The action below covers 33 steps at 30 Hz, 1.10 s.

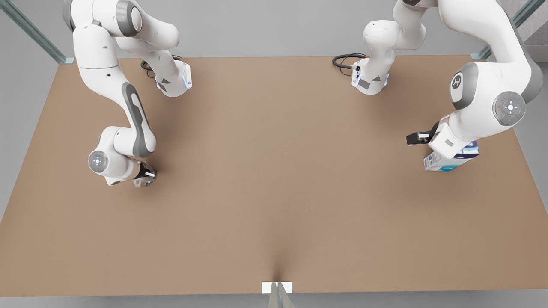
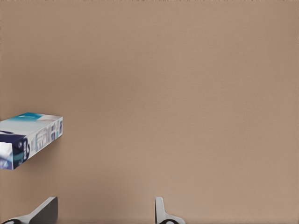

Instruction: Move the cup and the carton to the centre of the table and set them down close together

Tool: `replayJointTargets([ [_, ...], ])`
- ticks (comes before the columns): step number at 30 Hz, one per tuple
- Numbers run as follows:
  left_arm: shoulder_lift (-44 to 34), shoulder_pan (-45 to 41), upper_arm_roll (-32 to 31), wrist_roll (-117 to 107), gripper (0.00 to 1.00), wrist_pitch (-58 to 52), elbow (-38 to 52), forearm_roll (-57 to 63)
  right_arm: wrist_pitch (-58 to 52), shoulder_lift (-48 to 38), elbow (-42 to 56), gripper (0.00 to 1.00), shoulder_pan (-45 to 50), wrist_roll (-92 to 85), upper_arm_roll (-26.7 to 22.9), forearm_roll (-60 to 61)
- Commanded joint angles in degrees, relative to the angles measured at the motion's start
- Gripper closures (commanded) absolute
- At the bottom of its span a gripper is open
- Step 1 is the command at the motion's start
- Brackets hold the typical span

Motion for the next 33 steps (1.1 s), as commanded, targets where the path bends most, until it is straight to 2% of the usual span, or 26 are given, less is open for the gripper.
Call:
replayJointTargets([
  [1, 0.0, 0.0, 0.0, 0.0, 0.0, 0.09, 0.0, 0.01, -0.41, -0.05, 0.31, 0.79, 0.0, 0.05, 0.0, -0.09],
  [6, 0.0, 0.0, 0.0, 0.0, 0.0, 0.53, 0.0, 0.01, -4.1, -6.64, 1.1, 0.79, 0.18, -0.74, 0.53, -0.44],
  [9, -0.18, 0.0, 2.11, -0.09, 0.0, 0.7, 0.09, -0.34, -10.95, -12.87, 0.4, 0.79, 0.26, 3.03, 6.49, -0.53],
  [10, -0.97, 0.0, 3.25, -11.07, 0.0, 9.57, -4.3, -0.52, -11.22, -13.06, 0.93, 0.79, 0.35, 6.11, 8.7, -0.53],
  [12, -3.43, 0.0, 7.38, -25.47, 0.0, 12.13, -10.98, -0.52, -10.26, -10.77, 4.17, 0.79, 0.88, 10.94, 10.46, -0.53],
  [14, -4.13, 0.0, 13.8, -32.87, 0.0, 14.68, -13.44, -0.52, -8.59, -4.1, 11.29, 0.79, 5.8, 17.27, 10.46, -0.44],
  [15, -4.93, 0.0, 14.06, -37.61, 0.0, 14.77, -16.08, -0.25, -8.5, 0.03, 16.56, 0.79, 8.78, 21.58, 10.28, -0.26],
  [17, -5.45, 0.0, 16.26, -44.02, 0.0, 19.15, -19.42, -0.25, -8.59, 7.85, 27.46, 0.79, 14.14, 29.93, 9.58, -0.26],
  [20, -7.21, 0.0, 18.2, -50.54, 0.0, 29.61, -25.4, -0.61, -7.53, 18.67, 41.96, 0.79, 23.99, 34.15, 3.6, 0.27],
  [21, -8.0, 0.0, 18.2, -50.54, 0.0, 33.39, -27.86, -1.13, -7.97, 22.1, 47.86, 0.79, 26.1, 34.86, 2.99, 2.99],
  [22, -8.7, 0.0, 18.2, -50.36, 0.0, 37.18, -30.5, -1.57, -9.2, 26.75, 55.24, 0.79, 30.05, 35.29, -0.61, 7.55],
  [25, -8.62, 0.0, 18.28, -41.31, 0.0, 30.24, -31.38, -0.78, -8.06, 36.51, 68.86, 0.79, 37.43, 35.73, -3.86, 13.88],
  [26, -8.44, 0.0, 18.28, -40.08, 0.0, 29.88, -31.73, -0.78, -7.97, 39.41, 71.76, 0.79, 40.78, 35.65, -9.49, 20.48],
  [29, -7.21, 1.14, 18.81, -40.17, 0.0, 32.69, -32.43, -1.4, -9.46, 41.17, 74.67, 0.79, 42.36, 34.5, -8.26, 20.83],
  [31, -7.3, 1.14, 20.3, -42.18, 0.0, 34.36, -34.01, -3.24, -16.32, 41.08, 74.75, 0.79, 44.74, 33.89, -10.28, 15.91],
  [33, -7.03, 1.14, 21.27, -51.41, 0.0, 37.61, -34.72, -4.47, -15.8, 41.79, 74.84, 0.79, 46.14, 33.98, -10.2, 12.39],
])
